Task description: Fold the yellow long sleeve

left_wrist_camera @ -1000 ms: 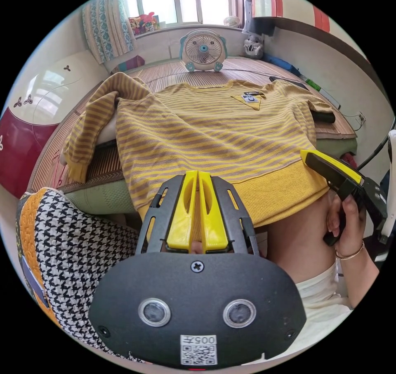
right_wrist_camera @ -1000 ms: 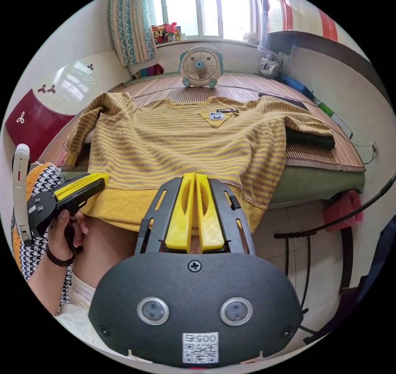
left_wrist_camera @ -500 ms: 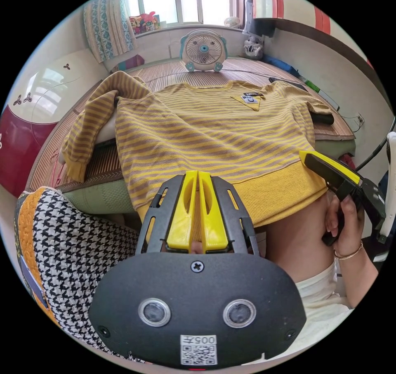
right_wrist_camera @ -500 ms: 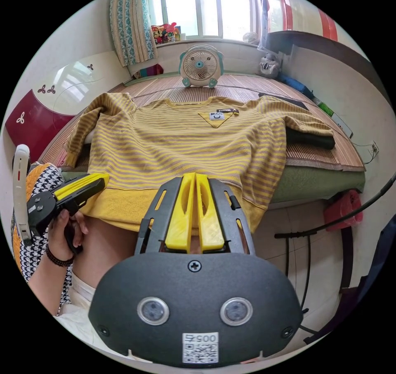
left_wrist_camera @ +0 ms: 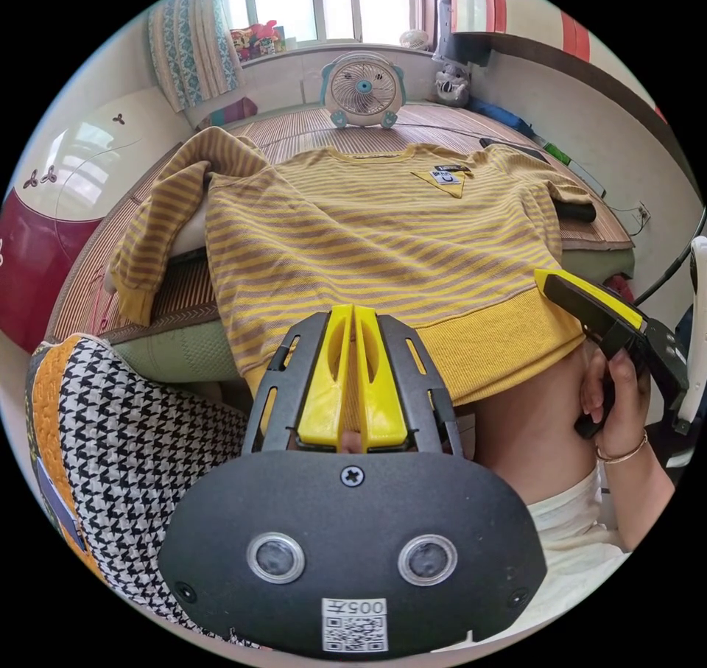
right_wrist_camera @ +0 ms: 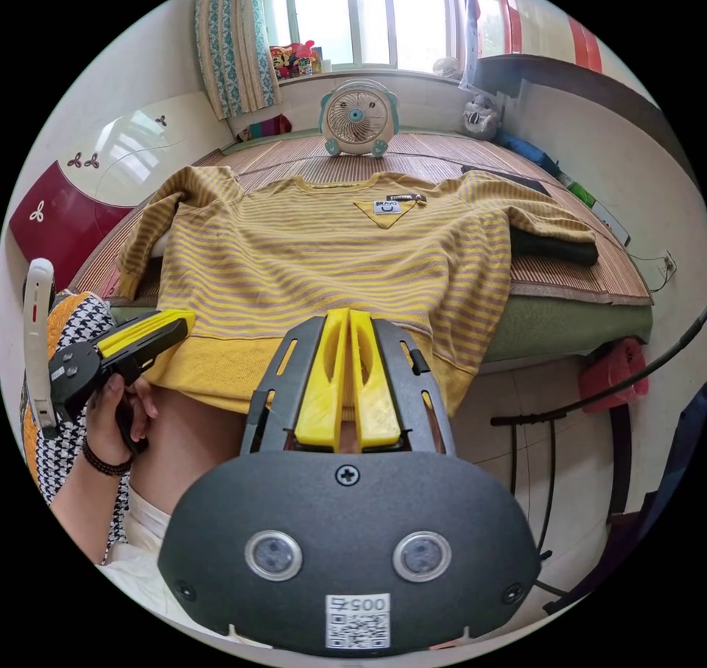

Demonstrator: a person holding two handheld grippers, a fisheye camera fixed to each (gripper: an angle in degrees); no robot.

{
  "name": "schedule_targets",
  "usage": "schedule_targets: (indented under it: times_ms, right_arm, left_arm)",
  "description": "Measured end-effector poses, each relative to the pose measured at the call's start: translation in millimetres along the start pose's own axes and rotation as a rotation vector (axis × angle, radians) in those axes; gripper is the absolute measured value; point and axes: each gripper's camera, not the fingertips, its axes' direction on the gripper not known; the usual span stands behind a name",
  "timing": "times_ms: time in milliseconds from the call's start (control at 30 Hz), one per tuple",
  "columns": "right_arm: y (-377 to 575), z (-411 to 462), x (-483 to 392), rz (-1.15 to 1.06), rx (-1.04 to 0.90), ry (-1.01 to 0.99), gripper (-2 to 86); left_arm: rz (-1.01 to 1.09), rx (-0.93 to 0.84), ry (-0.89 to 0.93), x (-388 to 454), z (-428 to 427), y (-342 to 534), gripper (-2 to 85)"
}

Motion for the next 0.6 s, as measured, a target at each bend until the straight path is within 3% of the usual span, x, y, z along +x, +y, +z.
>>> schedule_targets:
  times_ms: [600]
  right_arm:
    - [3.0,-0.7,6.7,0.005,0.001,-0.012,-1.5]
  left_arm:
    - [-0.018,-0.031,0.02,-16.6,3.6,-6.7,-0.1]
